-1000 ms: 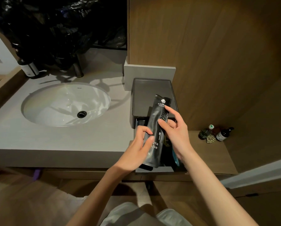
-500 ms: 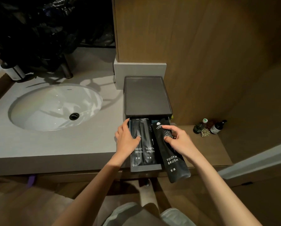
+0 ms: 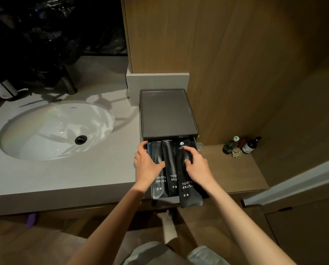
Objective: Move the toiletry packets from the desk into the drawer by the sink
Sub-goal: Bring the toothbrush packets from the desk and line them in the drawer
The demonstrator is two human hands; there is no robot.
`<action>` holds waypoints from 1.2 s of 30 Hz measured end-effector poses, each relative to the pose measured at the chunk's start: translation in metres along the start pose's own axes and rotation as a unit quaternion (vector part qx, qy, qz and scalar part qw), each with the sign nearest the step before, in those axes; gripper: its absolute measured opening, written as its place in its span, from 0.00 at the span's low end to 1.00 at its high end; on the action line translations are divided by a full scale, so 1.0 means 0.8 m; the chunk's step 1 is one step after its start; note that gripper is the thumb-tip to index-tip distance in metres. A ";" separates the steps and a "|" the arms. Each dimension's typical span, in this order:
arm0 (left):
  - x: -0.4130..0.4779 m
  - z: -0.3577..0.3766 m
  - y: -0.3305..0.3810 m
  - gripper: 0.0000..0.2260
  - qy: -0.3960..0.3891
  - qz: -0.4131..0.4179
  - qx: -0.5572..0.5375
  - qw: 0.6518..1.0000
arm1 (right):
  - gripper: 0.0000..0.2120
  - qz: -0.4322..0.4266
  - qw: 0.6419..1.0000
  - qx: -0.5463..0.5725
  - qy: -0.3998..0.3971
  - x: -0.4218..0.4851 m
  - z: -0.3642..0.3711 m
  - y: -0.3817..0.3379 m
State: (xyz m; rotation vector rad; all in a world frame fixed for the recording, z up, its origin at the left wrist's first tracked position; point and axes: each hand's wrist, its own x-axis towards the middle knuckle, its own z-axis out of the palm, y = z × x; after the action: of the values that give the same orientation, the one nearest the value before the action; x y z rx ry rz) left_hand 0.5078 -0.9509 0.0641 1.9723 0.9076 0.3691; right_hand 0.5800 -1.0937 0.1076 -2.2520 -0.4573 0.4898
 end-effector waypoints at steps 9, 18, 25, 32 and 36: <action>-0.005 -0.003 -0.009 0.35 -0.006 0.005 -0.020 1.000 | 0.22 0.029 0.997 0.067 0.022 0.013 0.010 0.005; -0.028 -0.020 0.010 0.28 0.056 0.166 0.137 0.975 | 0.24 0.046 0.993 0.098 0.039 0.024 0.017 0.003; -0.034 -0.017 0.021 0.21 -0.041 0.287 0.340 0.894 | 0.22 0.032 0.992 0.114 0.038 0.024 0.016 0.003; -0.029 -0.020 0.000 0.27 -0.104 0.254 0.412 0.869 | 0.49 0.042 0.985 0.142 -0.093 -0.004 0.007 0.007; -0.029 -0.021 -0.002 0.27 -0.106 0.251 0.417 0.867 | 0.56 0.043 0.992 0.049 -0.104 -0.017 0.005 0.005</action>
State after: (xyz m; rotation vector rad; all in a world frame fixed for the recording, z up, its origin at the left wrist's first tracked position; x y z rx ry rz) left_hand 0.4818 -0.9568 0.0739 2.9929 0.4005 0.0171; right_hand 0.5669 -1.1002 0.1050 -2.1423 -0.4316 0.7806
